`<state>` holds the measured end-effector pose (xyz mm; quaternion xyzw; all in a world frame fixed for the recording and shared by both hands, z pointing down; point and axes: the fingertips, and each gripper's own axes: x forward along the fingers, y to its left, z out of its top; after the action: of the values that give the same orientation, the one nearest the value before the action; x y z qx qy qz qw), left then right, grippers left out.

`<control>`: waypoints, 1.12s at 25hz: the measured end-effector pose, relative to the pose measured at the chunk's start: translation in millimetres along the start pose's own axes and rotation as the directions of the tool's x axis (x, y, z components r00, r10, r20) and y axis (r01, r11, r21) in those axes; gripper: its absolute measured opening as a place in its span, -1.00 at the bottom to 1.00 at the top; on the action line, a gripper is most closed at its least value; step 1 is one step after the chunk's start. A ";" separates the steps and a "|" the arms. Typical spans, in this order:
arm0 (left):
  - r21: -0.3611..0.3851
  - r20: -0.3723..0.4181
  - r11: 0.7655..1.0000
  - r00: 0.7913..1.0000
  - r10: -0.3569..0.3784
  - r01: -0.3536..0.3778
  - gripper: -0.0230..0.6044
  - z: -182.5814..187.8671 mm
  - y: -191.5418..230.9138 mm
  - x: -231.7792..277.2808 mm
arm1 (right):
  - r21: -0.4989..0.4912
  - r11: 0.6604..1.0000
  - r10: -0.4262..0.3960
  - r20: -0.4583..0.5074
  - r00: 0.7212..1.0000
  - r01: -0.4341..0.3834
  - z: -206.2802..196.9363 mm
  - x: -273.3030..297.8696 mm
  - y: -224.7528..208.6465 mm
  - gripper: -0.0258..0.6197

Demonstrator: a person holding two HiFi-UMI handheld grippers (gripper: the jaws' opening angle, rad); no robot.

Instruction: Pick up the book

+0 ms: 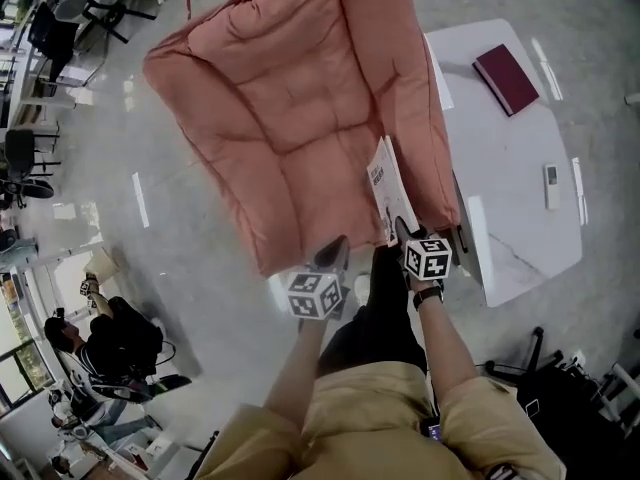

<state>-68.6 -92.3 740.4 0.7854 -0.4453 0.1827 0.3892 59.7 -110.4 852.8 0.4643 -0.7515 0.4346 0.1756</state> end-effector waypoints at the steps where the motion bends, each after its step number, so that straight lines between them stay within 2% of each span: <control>1: -0.028 0.012 1.000 1.000 -0.006 0.007 -0.91 1.0 -0.6 -5.3 | 0.001 1.000 0.013 0.007 1.000 -0.013 5.1 -10.4 10.7 -0.77; 4: -0.128 0.056 0.991 0.998 -0.028 0.035 -0.89 3.0 0.7 -23.6 | 0.008 0.998 0.063 0.043 0.997 -0.063 19.4 -46.7 43.9 -0.77; 7: -0.224 0.111 0.972 0.993 -0.050 0.074 -0.75 7.5 3.7 -42.7 | 0.052 0.989 0.128 0.114 0.985 -0.135 40.9 -87.2 77.1 -0.77; 9: -0.290 0.156 0.950 0.985 -0.068 0.111 -0.62 12.9 4.9 -55.8 | 0.068 0.979 0.179 0.164 0.970 -0.192 58.9 -114.1 100.2 -0.77; 11: -0.371 0.210 0.907 0.970 -0.125 0.197 -0.46 22.3 1.4 -65.6 | 0.069 0.961 0.249 0.211 0.945 -0.269 80.0 -139.4 123.9 -0.77; 13: -0.458 0.282 0.827 0.935 -0.213 0.327 -0.06 34.1 -6.4 -72.6 | 0.052 0.932 0.334 0.253 0.908 -0.358 100.5 -163.8 147.8 -0.77; 14: -0.489 0.323 0.784 0.915 -0.243 0.382 0.02 40.9 -9.5 -76.5 | 0.037 0.917 0.373 0.269 0.888 -0.397 109.3 -176.0 159.1 -0.77; 17: -0.515 0.439 0.689 0.848 -0.298 0.509 0.10 65.0 -19.1 -93.9 | -0.008 0.866 0.478 0.306 0.824 -0.500 129.3 -210.1 192.8 -0.77; 18: -0.515 0.476 0.656 0.820 -0.317 0.553 0.13 74.7 -22.8 -102.3 | -0.014 0.843 0.513 0.319 0.797 -0.537 135.5 -219.6 205.7 -0.77; 20: -0.516 0.549 0.572 0.759 -0.350 0.638 0.15 95.0 -29.5 -122.6 | -0.021 0.792 0.580 0.342 0.740 -0.611 147.6 -235.4 233.3 -0.77; 21: -0.504 0.580 0.542 0.729 -0.364 0.672 0.15 104.6 -31.7 -133.4 | -0.031 0.768 0.608 0.346 0.714 -0.639 152.3 -242.3 247.2 -0.77; 22: -0.482 0.604 0.528 0.702 -0.378 0.699 0.15 113.2 -33.4 -144.2 | -0.048 0.750 0.633 0.345 0.693 -0.660 155.7 -248.5 260.3 -0.77; 24: -0.439 0.634 0.520 0.663 -0.397 0.732 0.04 125.8 -37.2 -164.1 | -0.097 0.728 0.667 0.329 0.669 -0.678 159.1 -258.2 281.4 -0.77; 26: -0.416 0.657 0.523 0.643 -0.393 0.745 -0.30 132.8 -40.8 -179.5 | -0.136 0.718 0.685 0.310 0.659 -0.683 160.8 -265.0 293.9 -0.77; 28: -0.408 0.683 0.532 0.634 -0.362 0.742 -0.38 138.4 -43.0 -191.5 | -0.150 0.706 0.698 0.311 0.645 -0.692 165.4 -272.0 300.4 -0.77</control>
<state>-143.4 -79.8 512.5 0.7137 -0.2798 -0.3459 0.5410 -34.8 -39.7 431.3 0.2078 -0.8939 0.3736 -0.1349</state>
